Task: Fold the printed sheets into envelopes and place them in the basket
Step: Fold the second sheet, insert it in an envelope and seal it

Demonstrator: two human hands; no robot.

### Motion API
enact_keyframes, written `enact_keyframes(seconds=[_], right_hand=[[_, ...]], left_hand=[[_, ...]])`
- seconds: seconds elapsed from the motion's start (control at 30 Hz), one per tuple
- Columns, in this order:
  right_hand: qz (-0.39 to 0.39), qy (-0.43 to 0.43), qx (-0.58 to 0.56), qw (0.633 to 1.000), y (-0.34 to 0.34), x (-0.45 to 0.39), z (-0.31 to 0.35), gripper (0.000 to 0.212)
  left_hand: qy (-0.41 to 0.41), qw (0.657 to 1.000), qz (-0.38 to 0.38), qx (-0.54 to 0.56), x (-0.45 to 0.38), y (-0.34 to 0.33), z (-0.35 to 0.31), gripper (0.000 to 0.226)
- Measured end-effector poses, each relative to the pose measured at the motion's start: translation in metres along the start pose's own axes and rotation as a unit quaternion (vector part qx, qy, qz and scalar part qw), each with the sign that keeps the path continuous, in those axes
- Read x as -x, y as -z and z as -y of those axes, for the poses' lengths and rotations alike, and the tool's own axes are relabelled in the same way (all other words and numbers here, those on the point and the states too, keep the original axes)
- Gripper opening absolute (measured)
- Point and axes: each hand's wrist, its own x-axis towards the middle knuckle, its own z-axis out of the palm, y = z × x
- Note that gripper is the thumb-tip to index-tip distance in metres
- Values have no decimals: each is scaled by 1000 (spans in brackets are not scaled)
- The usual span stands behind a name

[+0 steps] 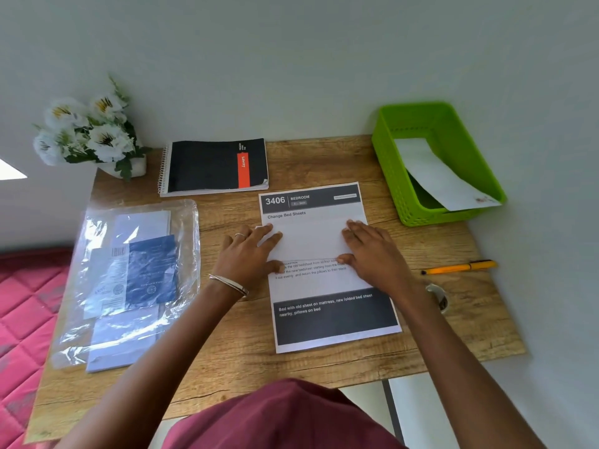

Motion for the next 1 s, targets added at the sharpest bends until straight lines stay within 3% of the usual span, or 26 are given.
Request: enact_keyframes(seconds=[0.1, 0.23, 0.37, 0.43, 0.5, 0.67, 0.77, 0.83, 0.9, 1.0], right_hand=[[-59, 39, 53, 996, -3, 4, 1, 48], [-165, 65, 20, 984, -6, 7, 1, 33], [-284, 63, -20, 956, -3, 4, 2, 17], [-320, 38, -52, 945, 3, 2, 3, 16], [-342, 6, -100, 934, 10, 1, 6, 19], [-341, -79, -244, 904, 23, 1, 13, 18], [-329, -114, -373, 860, 23, 1, 12, 15], [-294, -138, -412, 851, 19, 1, 12, 15], [-264, -147, -406, 862, 11, 1, 13, 14], [-228, -157, -406, 871, 1, 0, 17, 16]], left_hand=[[-22, 999, -21, -31, -1, 2, 4, 69], [-19, 999, -45, 11, -2, 1, 7, 63], [-8, 977, -158, 141, 0, 1, 4, 33], [14, 951, -219, 217, -2, 1, 4, 22], [58, 930, -233, 277, -2, 5, 0, 16], [141, 848, -208, 467, 9, 18, -16, 15], [172, 830, -185, 498, 18, 10, -16, 25], [206, 821, -163, 507, 24, 4, -17, 39], [225, 825, -154, 494, 27, -1, -17, 51], [214, 877, -147, 404, 31, -4, -21, 58]])
